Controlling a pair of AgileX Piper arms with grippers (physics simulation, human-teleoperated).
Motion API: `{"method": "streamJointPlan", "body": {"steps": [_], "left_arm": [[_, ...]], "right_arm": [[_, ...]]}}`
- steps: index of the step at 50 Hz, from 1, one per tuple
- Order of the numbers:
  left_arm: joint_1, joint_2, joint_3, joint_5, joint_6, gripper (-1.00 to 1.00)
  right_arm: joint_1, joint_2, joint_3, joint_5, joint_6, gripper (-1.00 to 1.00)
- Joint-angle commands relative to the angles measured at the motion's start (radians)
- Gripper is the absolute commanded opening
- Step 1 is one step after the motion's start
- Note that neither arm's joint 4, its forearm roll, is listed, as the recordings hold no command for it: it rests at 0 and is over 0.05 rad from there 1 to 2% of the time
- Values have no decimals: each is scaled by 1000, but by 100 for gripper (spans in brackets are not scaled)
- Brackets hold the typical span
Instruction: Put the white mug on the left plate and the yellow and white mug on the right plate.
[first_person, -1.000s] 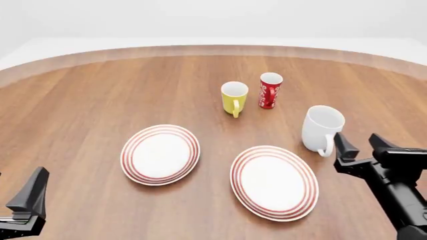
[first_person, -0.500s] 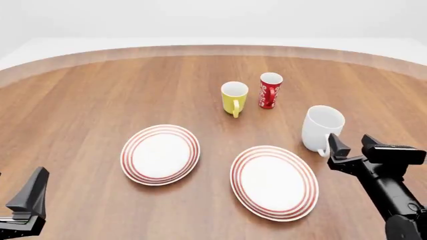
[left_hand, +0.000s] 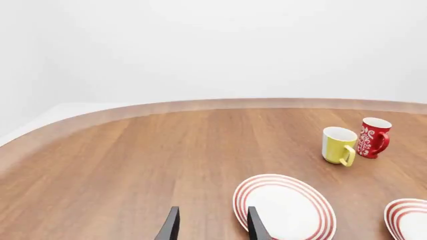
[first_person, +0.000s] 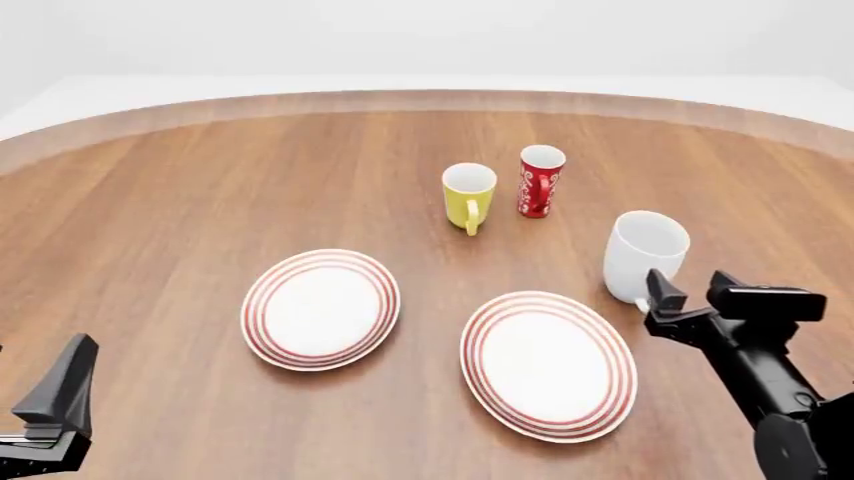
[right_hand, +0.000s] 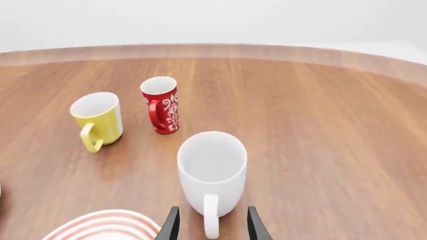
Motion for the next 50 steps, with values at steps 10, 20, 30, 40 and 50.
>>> {"method": "streamJointPlan", "body": {"steps": [10,20,30,40,50], "left_arm": [[0,0,0,0,0,100],[0,0,0,0,0,100],[0,0,0,0,0,100],[0,0,0,0,0,100],[0,0,0,0,0,100]], "right_arm": [[-2,91,-46,-1,-8,100],[1,122,-61,-1,-8,100],[10,147,-70,-1,-6,100],[13,172,-83,-1,-5,100],[5,194,-95,-1,-5,100]]}}
